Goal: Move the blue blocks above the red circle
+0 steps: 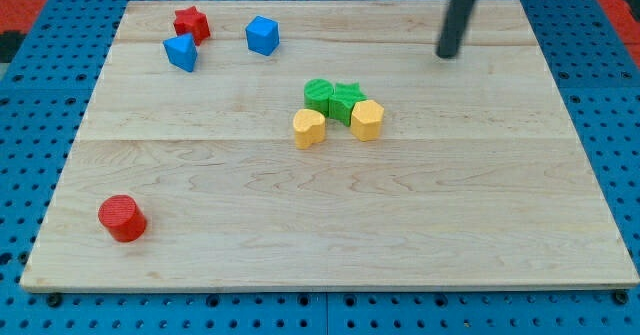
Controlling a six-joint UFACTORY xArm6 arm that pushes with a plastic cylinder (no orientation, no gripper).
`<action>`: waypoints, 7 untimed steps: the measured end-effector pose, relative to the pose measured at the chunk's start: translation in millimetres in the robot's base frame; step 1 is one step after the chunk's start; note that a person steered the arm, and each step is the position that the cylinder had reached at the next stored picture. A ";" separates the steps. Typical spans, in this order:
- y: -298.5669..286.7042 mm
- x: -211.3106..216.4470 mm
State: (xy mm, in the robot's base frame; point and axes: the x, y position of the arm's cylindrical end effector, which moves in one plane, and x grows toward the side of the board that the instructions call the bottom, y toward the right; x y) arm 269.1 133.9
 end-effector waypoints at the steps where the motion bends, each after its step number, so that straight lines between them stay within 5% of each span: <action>1: -111.9 -49.3; 3: -293.1 28.9; 6: -265.7 -65.4; 7: -303.4 -76.4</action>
State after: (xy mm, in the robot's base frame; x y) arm 192.7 -169.5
